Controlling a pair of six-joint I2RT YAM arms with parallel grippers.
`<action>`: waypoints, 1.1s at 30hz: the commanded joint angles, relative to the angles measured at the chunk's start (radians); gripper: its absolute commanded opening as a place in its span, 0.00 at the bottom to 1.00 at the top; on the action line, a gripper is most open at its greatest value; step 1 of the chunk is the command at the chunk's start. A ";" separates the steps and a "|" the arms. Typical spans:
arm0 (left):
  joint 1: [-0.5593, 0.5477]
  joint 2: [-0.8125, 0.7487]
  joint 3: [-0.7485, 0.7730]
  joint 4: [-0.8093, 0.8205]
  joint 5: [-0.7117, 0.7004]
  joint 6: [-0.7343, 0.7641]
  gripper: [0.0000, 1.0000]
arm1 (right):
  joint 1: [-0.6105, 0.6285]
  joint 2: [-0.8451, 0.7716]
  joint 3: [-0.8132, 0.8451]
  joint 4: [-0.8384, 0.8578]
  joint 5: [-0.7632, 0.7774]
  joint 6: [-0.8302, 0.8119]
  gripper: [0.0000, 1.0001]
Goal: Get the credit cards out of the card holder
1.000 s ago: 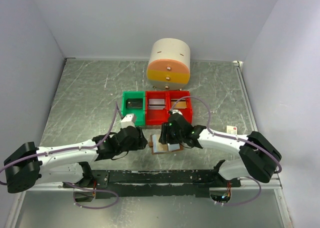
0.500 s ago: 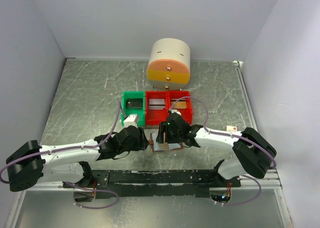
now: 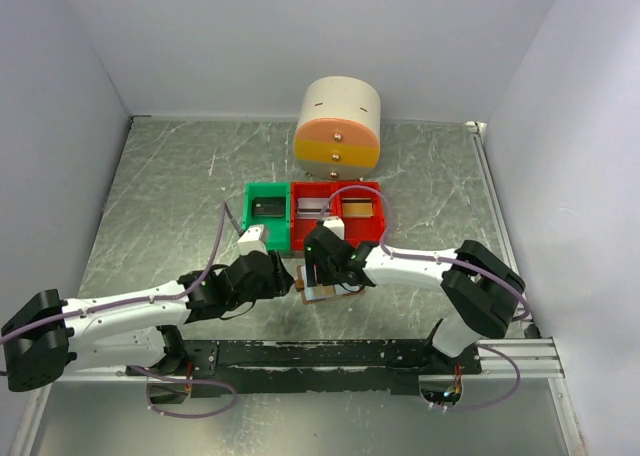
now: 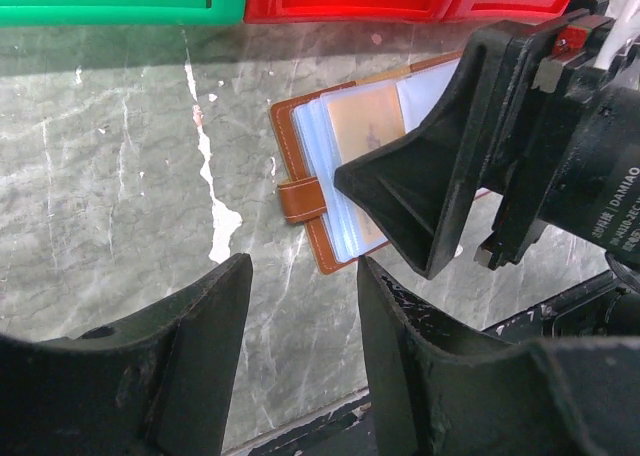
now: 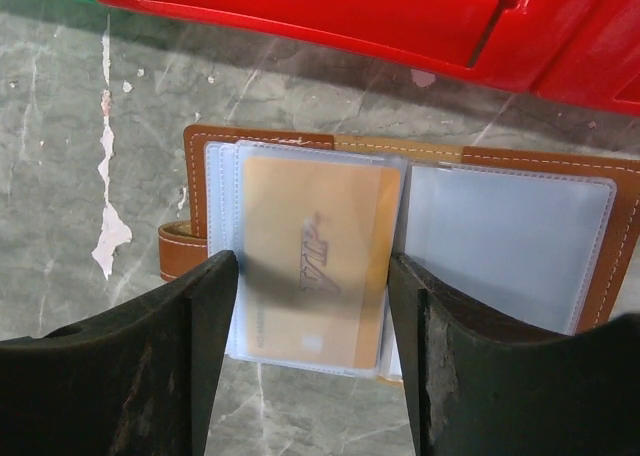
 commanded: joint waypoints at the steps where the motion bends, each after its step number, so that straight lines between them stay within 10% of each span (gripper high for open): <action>1: -0.003 -0.017 0.002 -0.022 -0.033 -0.010 0.57 | 0.014 0.062 -0.009 -0.076 0.053 0.009 0.59; 15: -0.003 0.063 0.009 0.175 0.130 0.098 0.58 | -0.158 -0.127 -0.319 0.430 -0.386 0.027 0.48; 33: 0.013 0.317 -0.028 0.515 0.322 0.065 0.56 | -0.243 -0.138 -0.437 0.598 -0.517 0.063 0.48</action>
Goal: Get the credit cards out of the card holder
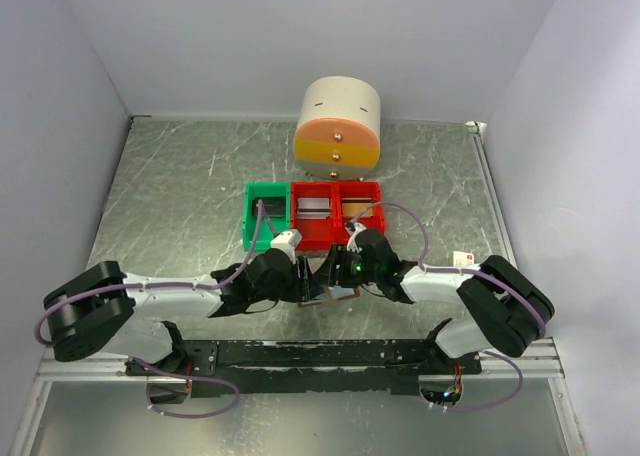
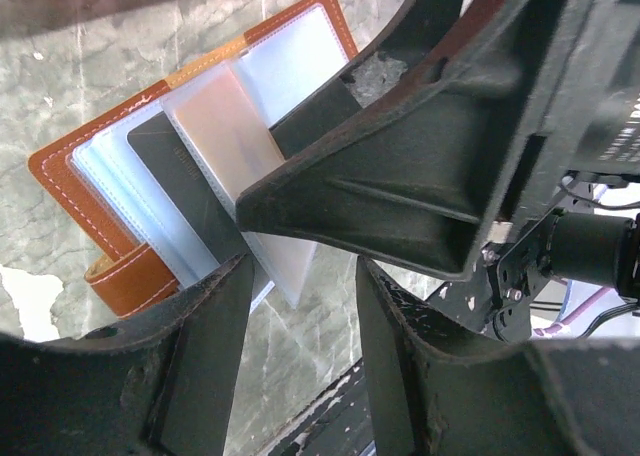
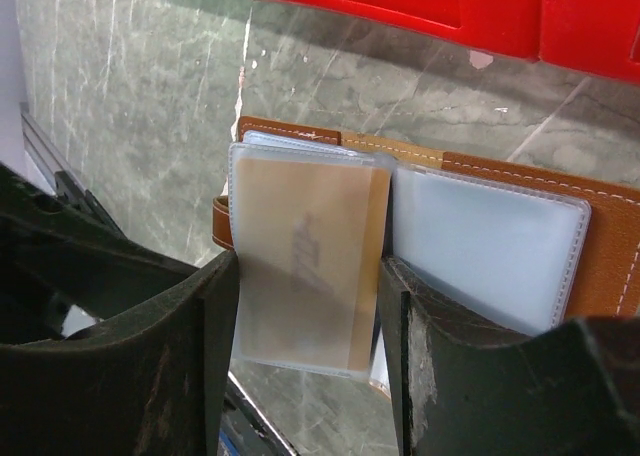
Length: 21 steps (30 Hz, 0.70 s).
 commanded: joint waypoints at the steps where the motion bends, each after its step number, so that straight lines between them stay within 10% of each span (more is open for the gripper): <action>1: 0.006 0.055 -0.023 0.136 0.056 -0.012 0.55 | -0.008 0.016 -0.027 -0.030 -0.031 0.000 0.48; 10: 0.009 0.103 0.006 0.194 0.078 0.007 0.28 | -0.018 -0.008 -0.039 0.009 -0.075 0.015 0.52; 21: 0.007 0.091 0.144 -0.239 0.006 0.022 0.09 | -0.041 -0.232 0.089 -0.353 0.145 -0.066 0.67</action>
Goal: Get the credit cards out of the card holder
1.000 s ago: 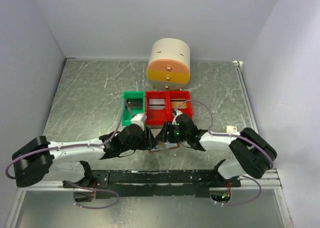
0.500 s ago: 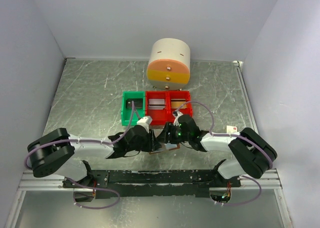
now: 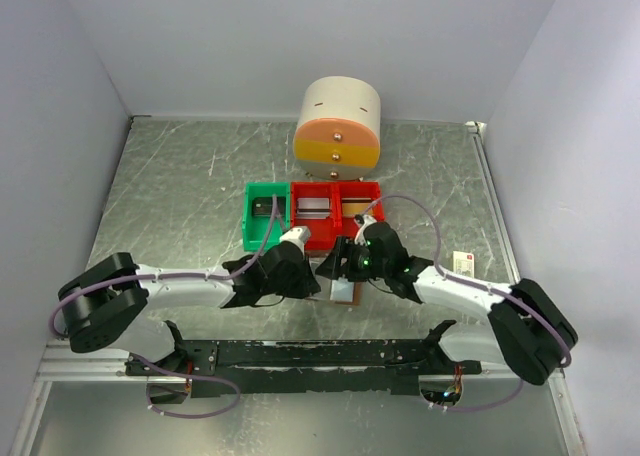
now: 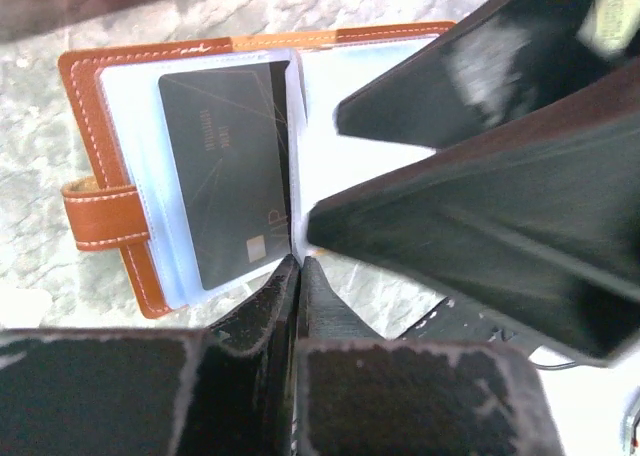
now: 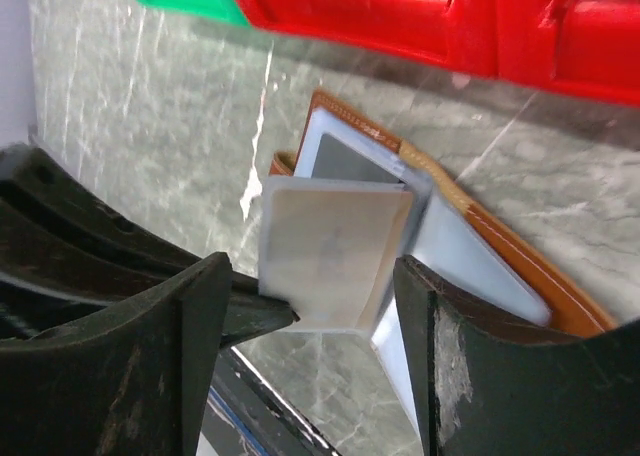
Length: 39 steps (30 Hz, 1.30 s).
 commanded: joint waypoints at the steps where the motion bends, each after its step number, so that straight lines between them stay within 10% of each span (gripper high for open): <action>1: -0.001 -0.021 0.052 -0.211 -0.039 0.026 0.09 | -0.007 -0.097 0.071 -0.216 0.166 -0.045 0.67; 18: -0.145 0.209 0.403 -0.646 -0.269 0.039 0.23 | -0.008 -0.468 -0.028 -0.437 0.442 0.070 0.68; 24: -0.187 0.298 0.525 -0.622 -0.246 0.050 0.54 | -0.009 -0.508 -0.041 -0.477 0.461 0.077 0.68; 39: -0.175 -0.034 0.263 -0.414 -0.254 0.048 0.68 | -0.010 -0.509 -0.056 -0.271 0.221 0.059 0.56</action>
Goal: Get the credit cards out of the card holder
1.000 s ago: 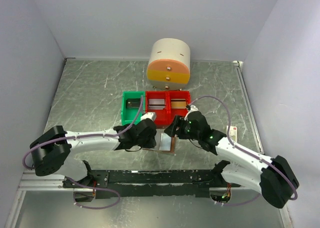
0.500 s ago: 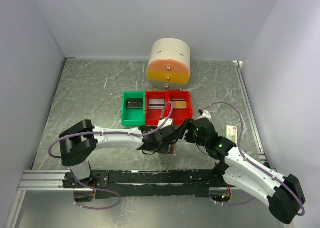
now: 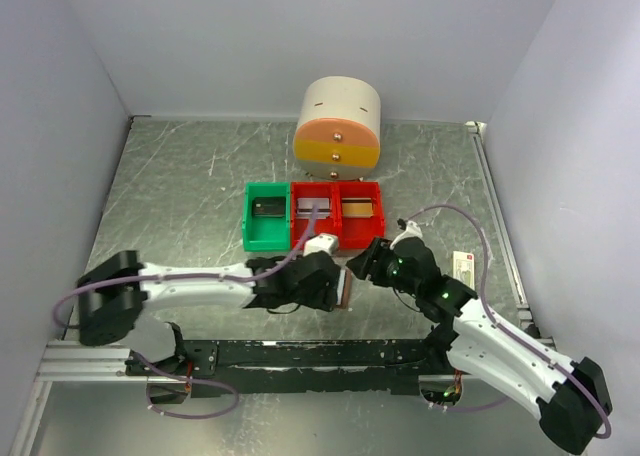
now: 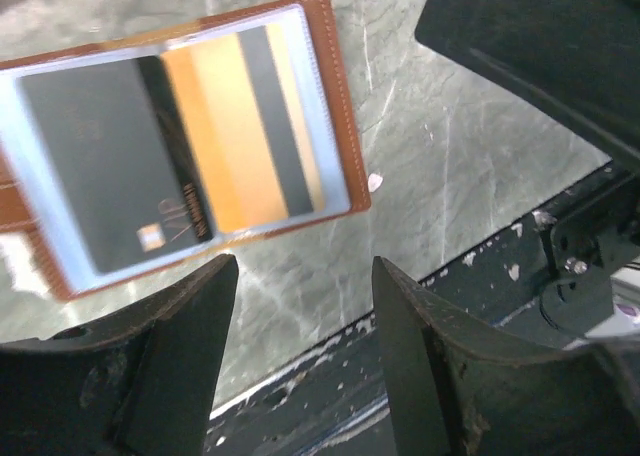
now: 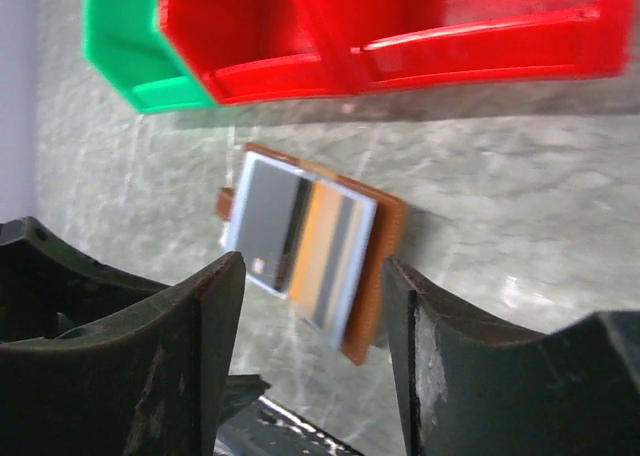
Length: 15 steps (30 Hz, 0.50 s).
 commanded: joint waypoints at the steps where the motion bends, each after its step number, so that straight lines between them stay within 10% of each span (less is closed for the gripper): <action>1: 0.026 -0.205 -0.113 0.040 -0.089 -0.024 0.68 | -0.002 0.078 -0.023 0.234 -0.199 0.001 0.53; 15: 0.376 -0.368 -0.314 0.179 0.215 0.104 0.60 | 0.137 0.608 0.058 0.605 -0.334 0.051 0.39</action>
